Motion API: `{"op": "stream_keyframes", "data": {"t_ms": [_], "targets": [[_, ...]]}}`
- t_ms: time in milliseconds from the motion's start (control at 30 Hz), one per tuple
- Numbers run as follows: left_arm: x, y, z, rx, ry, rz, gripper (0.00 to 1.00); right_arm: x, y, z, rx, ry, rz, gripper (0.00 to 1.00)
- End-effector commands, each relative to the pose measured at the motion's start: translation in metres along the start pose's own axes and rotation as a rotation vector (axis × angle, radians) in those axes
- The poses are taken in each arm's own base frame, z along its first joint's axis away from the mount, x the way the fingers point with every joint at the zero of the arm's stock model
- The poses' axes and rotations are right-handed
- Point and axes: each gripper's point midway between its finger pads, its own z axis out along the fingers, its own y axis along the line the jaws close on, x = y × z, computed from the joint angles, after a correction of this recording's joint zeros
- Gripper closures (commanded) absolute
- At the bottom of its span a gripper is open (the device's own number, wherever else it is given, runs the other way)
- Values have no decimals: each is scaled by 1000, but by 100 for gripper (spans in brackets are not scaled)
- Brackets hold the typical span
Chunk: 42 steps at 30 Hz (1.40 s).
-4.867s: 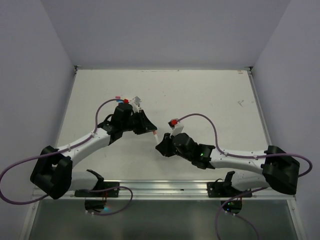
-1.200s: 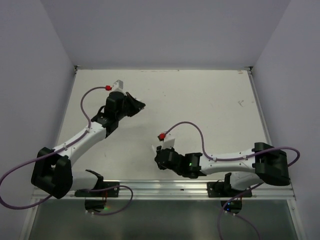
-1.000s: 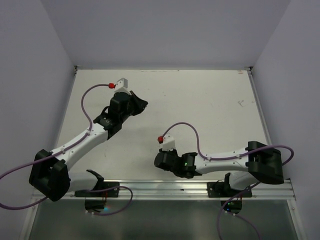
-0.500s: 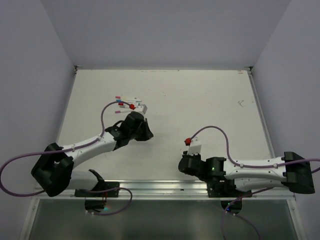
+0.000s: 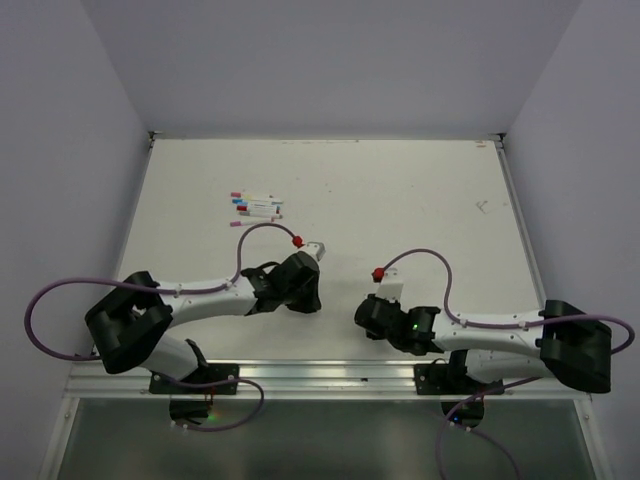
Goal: Open the pen caps
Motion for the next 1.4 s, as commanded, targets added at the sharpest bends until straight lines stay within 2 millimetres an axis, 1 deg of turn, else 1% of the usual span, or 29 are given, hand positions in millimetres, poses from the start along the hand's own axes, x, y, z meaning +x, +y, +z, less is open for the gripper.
{"op": "stream_keyframes", "data": {"t_ms": [0,67,100,167,200,233,267,300,400,500,600,733,800,933,1033,1100,1133,1367], "targets": [[0,-7,3,21,-25,-15,100,-10,23,7,-95,-23,38,100],[3,-9,5,48,-22,-20,100,-13,30,9,-115,-23,36,100],[5,-9,5,53,-19,-21,100,-12,29,13,-100,-14,29,100],[6,-8,6,52,-18,-24,100,-17,34,17,-111,-17,29,100],[7,-8,6,54,-17,-26,100,-14,34,21,-103,-7,21,100],[9,-6,7,53,-16,-27,100,-16,35,22,-100,-7,27,99],[11,-6,7,55,-12,-27,98,-16,37,24,-101,-4,30,97],[12,-6,7,57,-12,-35,96,-16,36,26,-95,-2,32,94],[16,-2,8,54,-10,-39,92,-16,30,30,-71,-7,45,92],[22,4,9,41,2,-40,90,-14,17,32,-51,-4,64,90],[27,10,12,22,11,-44,88,-15,11,32,-46,-7,68,85],[36,23,17,-26,23,-51,81,-14,9,32,-45,-6,53,81],[39,27,18,-37,20,-59,80,-13,8,33,-38,-3,49,79],[46,34,22,-59,34,-65,79,-8,-1,36,2,7,44,78],[50,37,25,-71,47,-63,75,-6,1,38,-5,17,41,73],[53,41,28,-86,59,-61,75,-4,0,40,1,21,37,70],[54,42,28,-92,61,-60,71,-3,0,39,0,22,37,69],[62,53,29,-122,66,-71,68,-4,-1,38,1,21,34,67]]}}
